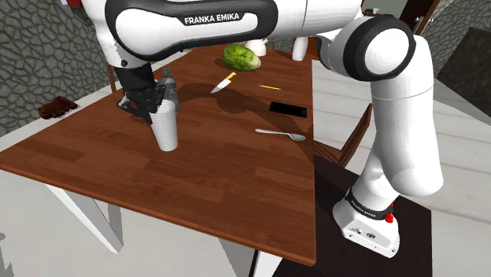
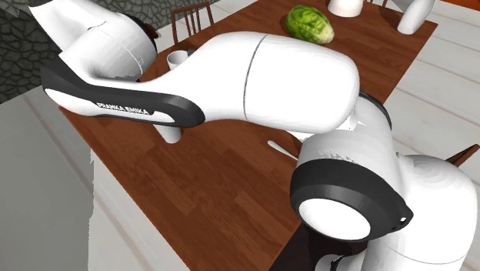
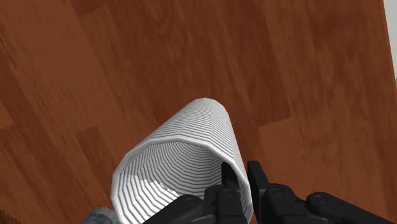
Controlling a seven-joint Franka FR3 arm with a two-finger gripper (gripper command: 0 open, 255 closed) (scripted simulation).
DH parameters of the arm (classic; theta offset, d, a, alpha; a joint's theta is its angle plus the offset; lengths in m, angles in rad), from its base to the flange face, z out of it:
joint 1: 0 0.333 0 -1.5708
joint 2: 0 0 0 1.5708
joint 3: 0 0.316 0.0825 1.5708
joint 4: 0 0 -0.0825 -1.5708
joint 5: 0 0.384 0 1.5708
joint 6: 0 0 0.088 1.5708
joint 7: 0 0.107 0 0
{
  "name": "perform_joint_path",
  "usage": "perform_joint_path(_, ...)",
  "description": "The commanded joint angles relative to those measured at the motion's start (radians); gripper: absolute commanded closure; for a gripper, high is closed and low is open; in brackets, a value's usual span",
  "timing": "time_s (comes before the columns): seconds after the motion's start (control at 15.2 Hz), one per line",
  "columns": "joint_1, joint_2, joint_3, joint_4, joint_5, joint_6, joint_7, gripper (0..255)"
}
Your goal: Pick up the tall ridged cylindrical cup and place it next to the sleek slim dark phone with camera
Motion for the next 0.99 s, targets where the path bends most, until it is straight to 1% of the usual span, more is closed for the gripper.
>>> perform_joint_path(0.0, 0.004, 0.001, 0.0, 0.031, 0.0, -0.029, -0.005, 255)
perform_joint_path(0.59, 0.04, 0.045, -0.003, 0.221, -0.011, -0.173, -0.027, 255)
perform_joint_path(0.73, -0.019, -0.067, 0.006, 0.063, 0.023, -0.122, -0.042, 255)
perform_joint_path(0.92, -0.091, -0.209, 0.009, -0.117, 0.074, -0.072, -0.08, 255)
